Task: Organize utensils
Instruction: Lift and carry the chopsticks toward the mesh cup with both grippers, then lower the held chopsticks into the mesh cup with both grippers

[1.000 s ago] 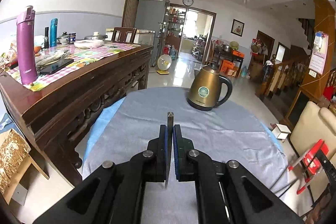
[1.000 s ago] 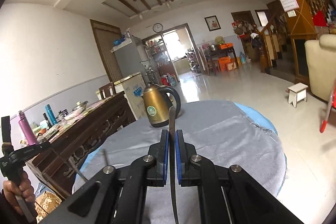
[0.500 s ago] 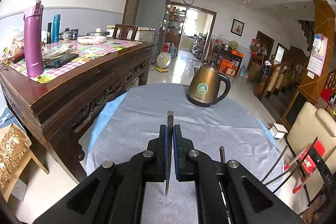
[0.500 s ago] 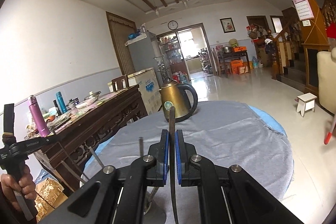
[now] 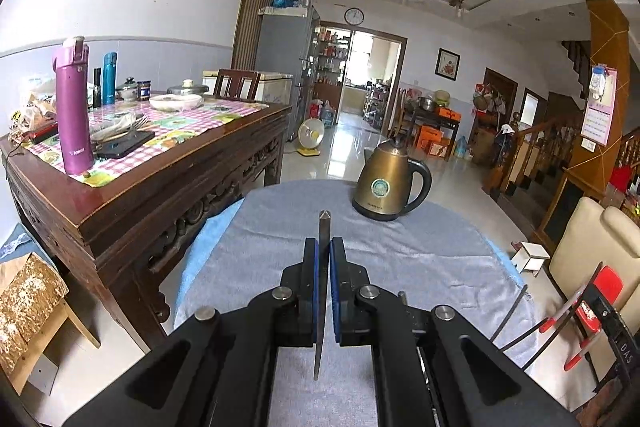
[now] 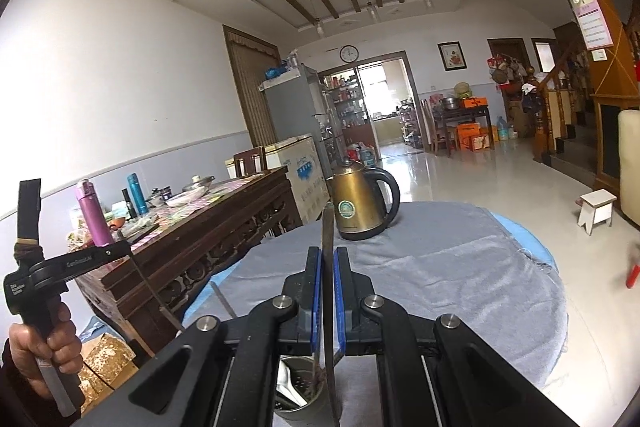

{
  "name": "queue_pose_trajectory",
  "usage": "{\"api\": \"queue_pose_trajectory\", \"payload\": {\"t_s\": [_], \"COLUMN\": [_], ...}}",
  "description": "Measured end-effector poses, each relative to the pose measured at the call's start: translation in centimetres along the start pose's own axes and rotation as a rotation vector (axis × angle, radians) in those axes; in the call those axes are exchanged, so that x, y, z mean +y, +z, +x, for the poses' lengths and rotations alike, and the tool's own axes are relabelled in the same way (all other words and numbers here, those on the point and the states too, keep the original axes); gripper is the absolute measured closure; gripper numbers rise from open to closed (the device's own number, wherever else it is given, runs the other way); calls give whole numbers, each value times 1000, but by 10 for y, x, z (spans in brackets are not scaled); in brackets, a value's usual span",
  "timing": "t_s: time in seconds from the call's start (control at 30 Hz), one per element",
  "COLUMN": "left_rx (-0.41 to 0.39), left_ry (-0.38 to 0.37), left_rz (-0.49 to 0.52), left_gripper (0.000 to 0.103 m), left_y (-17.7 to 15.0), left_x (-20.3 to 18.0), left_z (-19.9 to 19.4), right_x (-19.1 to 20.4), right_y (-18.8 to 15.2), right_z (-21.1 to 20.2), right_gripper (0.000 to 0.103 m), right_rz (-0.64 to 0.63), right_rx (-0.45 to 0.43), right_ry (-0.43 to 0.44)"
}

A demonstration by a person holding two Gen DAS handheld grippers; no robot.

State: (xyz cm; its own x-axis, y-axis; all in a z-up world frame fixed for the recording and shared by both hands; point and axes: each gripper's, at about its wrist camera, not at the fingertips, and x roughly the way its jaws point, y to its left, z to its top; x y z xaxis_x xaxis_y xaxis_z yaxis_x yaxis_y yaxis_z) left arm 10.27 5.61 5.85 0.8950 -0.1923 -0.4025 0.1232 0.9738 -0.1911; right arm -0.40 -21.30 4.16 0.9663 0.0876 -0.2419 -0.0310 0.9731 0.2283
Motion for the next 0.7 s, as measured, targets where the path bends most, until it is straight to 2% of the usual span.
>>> {"api": "queue_pose_trajectory", "payload": {"t_s": [0.33, 0.7], "left_rx": [-44, -91], "left_ry": [-23, -48], "left_rz": [9, 24], "left_gripper": [98, 98], "left_y": [11, 21], "left_x": [-4, -12], "left_z": [-28, -55], "right_x": [18, 37], "right_y": [7, 14], "right_z": [-18, -20], "right_gripper": [96, 96], "right_rz": [-21, -34], "right_rx": [-29, -47], "right_ry": [45, 91]}}
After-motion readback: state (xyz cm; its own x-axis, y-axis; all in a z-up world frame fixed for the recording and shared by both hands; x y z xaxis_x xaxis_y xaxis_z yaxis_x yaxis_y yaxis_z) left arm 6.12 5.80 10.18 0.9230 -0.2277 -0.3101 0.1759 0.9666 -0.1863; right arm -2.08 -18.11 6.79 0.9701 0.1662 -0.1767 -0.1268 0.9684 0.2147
